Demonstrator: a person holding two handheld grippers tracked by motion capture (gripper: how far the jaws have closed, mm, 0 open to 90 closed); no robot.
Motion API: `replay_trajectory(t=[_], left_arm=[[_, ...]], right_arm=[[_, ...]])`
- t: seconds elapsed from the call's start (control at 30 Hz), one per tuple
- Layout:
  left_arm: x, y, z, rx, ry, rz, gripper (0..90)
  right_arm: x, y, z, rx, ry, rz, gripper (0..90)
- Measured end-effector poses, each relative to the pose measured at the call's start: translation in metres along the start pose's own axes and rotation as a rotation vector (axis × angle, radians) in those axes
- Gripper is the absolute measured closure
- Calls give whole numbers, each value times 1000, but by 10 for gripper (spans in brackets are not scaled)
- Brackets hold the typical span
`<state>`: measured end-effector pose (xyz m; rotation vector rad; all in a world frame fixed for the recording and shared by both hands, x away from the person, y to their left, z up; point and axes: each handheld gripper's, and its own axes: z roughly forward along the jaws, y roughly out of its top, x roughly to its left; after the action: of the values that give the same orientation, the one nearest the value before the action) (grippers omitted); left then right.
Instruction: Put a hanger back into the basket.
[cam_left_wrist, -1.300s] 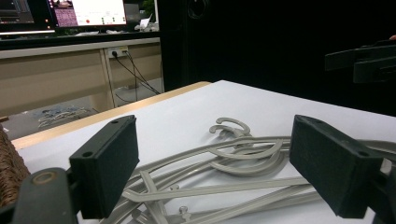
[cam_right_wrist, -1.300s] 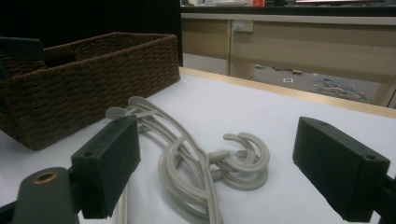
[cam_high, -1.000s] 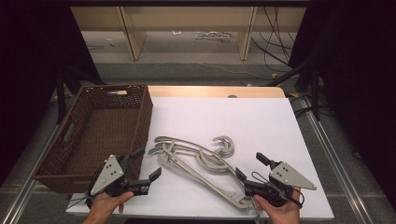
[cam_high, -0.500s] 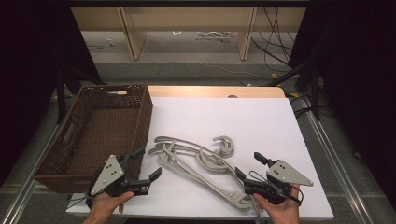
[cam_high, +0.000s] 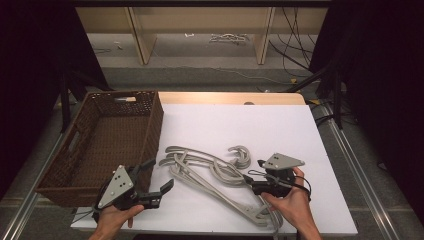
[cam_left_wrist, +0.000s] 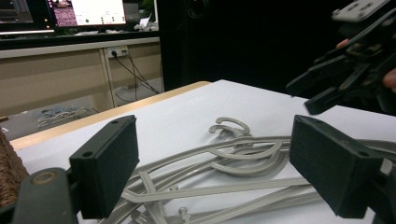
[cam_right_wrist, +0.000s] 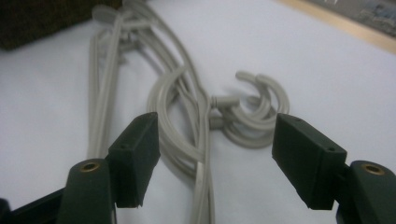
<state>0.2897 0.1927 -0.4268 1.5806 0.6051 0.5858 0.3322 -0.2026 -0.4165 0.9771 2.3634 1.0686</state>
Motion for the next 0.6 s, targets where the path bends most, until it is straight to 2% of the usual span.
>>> replay_trajectory(t=[0.07,0.1,0.13,0.2,0.23,0.27,0.3,0.37,0.43,0.6], left_arm=[[-1,0,1,0,-2,-3,158],[-1,0,1,-1,-1,-5,158],[0,0,1,2,2,-4,158],[0,0,2,3,9,-9,158],[1,0,2,7,10,-5,158],[1,0,2,6,11,0,158],[1,0,3,5,11,0,158],[1,0,3,10,9,4,158],[0,0,3,11,5,3,158],[-1,-1,1,11,4,3,158]], right_arm=[[-4,1,9,66,13,-36,359],[-8,0,18,139,56,-40,394],[-10,0,22,153,70,-39,414],[-10,-1,27,155,69,-38,426],[-11,0,29,190,78,-53,434],[-11,-1,33,186,75,-57,453],[-11,0,35,234,87,-56,484],[-10,1,38,245,86,-54,495],[-9,0,43,279,95,-38,521],[-9,1,49,320,103,-55,575]])
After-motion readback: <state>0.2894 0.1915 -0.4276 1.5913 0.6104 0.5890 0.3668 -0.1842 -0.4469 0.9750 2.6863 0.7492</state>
